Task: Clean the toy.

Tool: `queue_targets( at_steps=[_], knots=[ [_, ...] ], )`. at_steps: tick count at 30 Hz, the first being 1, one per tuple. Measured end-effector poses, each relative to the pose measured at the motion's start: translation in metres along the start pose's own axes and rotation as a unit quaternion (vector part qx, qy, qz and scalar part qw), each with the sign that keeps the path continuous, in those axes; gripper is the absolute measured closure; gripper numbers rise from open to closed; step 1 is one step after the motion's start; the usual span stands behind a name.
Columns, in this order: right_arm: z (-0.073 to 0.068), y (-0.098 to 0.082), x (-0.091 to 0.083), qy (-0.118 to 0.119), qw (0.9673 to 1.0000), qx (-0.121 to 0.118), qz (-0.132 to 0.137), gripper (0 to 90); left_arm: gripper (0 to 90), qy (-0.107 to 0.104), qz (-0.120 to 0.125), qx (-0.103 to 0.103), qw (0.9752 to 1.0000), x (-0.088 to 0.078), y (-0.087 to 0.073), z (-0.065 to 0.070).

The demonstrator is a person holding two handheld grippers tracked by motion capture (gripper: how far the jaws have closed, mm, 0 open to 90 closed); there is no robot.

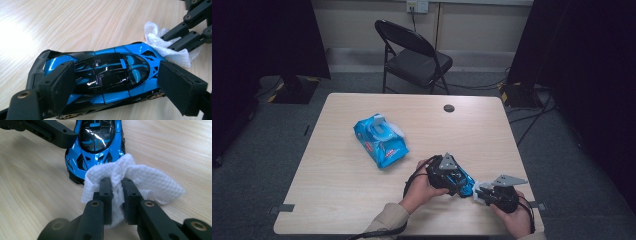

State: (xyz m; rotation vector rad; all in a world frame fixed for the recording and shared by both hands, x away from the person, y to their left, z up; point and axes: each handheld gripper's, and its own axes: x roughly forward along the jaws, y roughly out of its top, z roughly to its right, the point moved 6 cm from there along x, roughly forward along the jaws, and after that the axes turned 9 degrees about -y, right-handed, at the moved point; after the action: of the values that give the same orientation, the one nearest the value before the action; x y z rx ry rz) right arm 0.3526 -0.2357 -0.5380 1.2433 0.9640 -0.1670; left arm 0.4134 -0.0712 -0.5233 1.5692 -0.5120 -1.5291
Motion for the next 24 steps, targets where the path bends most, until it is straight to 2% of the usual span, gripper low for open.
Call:
queue_targets(
  at_steps=[10,20,24],
  knots=[
    [-0.0054,0.0005,-0.001,0.004,0.9999,-0.011,-0.006,80.5,15.0,0.002,0.0,0.001,1.0,-0.0002,-0.0002,-0.0005],
    [-0.0105,-0.0005,-0.0037,0.01,0.9998,-0.016,-0.008,80.6,15.2,0.009,-0.01,0.015,0.9998,0.0006,-0.0006,0.001],
    [-0.0103,-0.0001,-0.0041,0.011,0.9998,-0.012,-0.008,80.5,16.4,0.019,-0.017,0.028,0.9993,0.0012,-0.001,0.0014]
  ],
)
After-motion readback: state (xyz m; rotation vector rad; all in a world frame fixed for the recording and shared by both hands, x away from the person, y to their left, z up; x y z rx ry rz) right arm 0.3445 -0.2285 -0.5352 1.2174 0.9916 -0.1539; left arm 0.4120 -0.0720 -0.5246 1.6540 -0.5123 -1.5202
